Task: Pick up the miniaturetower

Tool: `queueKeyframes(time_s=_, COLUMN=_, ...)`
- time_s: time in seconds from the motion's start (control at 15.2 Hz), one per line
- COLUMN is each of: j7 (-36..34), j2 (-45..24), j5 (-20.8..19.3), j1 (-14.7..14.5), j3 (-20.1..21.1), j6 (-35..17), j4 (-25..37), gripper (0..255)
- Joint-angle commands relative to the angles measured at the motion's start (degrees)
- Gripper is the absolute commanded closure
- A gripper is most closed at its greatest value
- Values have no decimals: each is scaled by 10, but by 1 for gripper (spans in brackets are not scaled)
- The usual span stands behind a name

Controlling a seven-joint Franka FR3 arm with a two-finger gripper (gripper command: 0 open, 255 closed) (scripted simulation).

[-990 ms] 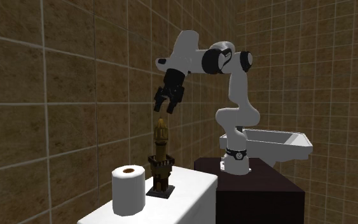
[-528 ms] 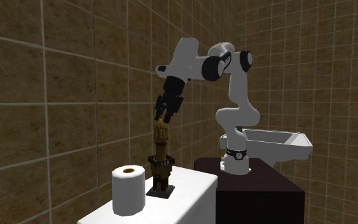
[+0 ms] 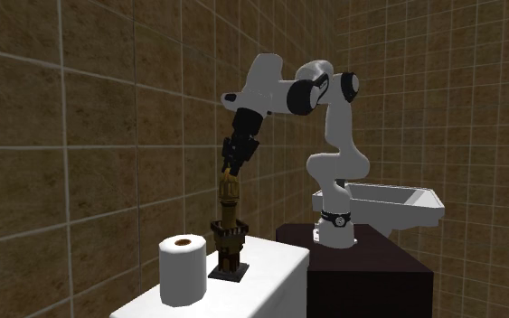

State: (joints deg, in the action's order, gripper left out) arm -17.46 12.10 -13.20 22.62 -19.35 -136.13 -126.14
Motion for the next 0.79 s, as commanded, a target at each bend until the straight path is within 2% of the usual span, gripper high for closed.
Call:
queueKeyframes(time_s=0.0, j7=1, j2=-1, j5=0, j1=0, j3=0, j6=0, j4=0, gripper=255)
queueKeyframes(time_s=0.73, j7=11, j2=15, j5=7, j1=-4, j3=6, j6=85, j4=69, gripper=255)
